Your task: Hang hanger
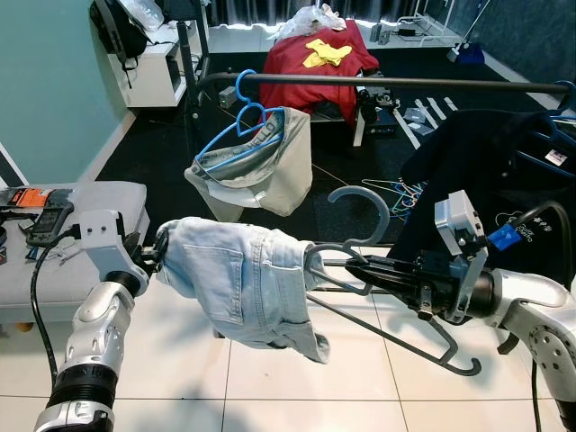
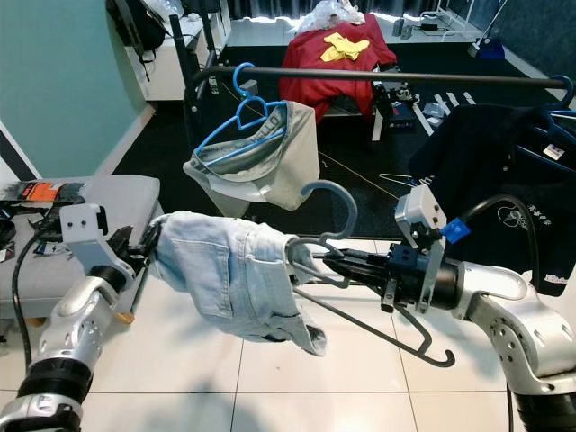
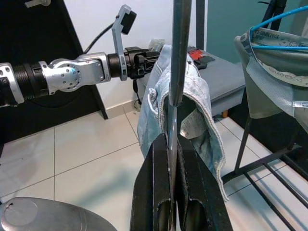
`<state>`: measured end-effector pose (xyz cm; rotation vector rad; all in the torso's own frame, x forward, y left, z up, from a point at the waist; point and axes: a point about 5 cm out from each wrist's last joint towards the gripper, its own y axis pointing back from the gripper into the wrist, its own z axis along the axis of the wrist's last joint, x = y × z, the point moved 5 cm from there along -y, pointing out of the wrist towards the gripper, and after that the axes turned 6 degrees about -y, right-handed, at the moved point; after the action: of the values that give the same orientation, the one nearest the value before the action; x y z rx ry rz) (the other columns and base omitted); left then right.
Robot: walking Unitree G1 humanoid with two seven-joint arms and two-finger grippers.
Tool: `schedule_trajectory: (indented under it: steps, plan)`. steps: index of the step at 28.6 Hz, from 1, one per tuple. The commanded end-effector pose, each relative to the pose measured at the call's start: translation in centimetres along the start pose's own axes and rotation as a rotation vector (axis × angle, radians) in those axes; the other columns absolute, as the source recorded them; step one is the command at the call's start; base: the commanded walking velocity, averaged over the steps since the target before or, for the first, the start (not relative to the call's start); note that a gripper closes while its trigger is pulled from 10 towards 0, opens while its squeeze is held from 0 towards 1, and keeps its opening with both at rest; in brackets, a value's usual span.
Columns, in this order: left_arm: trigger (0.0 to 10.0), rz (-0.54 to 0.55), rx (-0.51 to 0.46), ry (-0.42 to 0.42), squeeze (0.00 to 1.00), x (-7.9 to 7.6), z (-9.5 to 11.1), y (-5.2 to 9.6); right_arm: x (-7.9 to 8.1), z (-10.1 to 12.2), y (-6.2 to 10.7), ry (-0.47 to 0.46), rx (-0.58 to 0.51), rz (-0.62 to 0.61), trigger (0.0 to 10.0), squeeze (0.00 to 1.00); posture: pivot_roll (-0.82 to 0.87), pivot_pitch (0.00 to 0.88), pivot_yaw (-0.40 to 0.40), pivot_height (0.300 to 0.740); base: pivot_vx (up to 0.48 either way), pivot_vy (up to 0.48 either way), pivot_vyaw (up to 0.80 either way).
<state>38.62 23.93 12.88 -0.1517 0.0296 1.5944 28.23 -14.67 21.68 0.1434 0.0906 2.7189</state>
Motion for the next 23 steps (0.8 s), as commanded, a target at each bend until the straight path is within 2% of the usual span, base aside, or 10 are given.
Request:
schedule_trajectory:
  steps: [1,4,9,12,19,23]
  plan:
    - [10.0,-0.007,0.015,0.047,0.0,-0.2,-0.5,0.1,0.5,1.1,0.2,0.028,-0.038,0.016,10.0,0.0,-0.06,0.079,0.057,0.74,0.0,0.0,0.0]
    - [10.0,0.031,0.055,0.007,0.0,0.1,-1.0,-0.1,0.3,1.2,0.3,0.03,-0.046,0.0,10.0,0.0,-0.06,0.079,0.057,0.74,0.0,0.0,0.0]
    - [10.0,0.124,0.105,-0.095,0.0,1.8,-1.7,0.0,-0.2,1.5,0.9,0.029,-0.063,-0.029,10.0,0.0,-0.06,0.077,0.058,0.74,0.0,0.0,0.0]
    - [10.0,0.137,0.109,-0.1,0.0,2.0,-1.8,0.0,-0.4,1.6,1.1,0.031,-0.069,-0.037,10.0,0.0,-0.06,0.077,0.058,0.74,0.0,0.0,0.0]
    - [10.0,0.342,0.207,-0.193,0.0,5.0,-3.0,0.8,-1.6,3.2,3.0,0.042,-0.13,-0.112,10.0,0.0,-0.06,0.072,0.059,0.74,0.0,0.0,0.0]
    - [10.0,0.398,0.226,-0.228,0.0,5.7,-3.2,1.1,-1.8,3.2,3.3,0.032,-0.14,-0.118,10.0,0.0,-0.06,0.072,0.059,0.74,0.0,0.0,0.0]
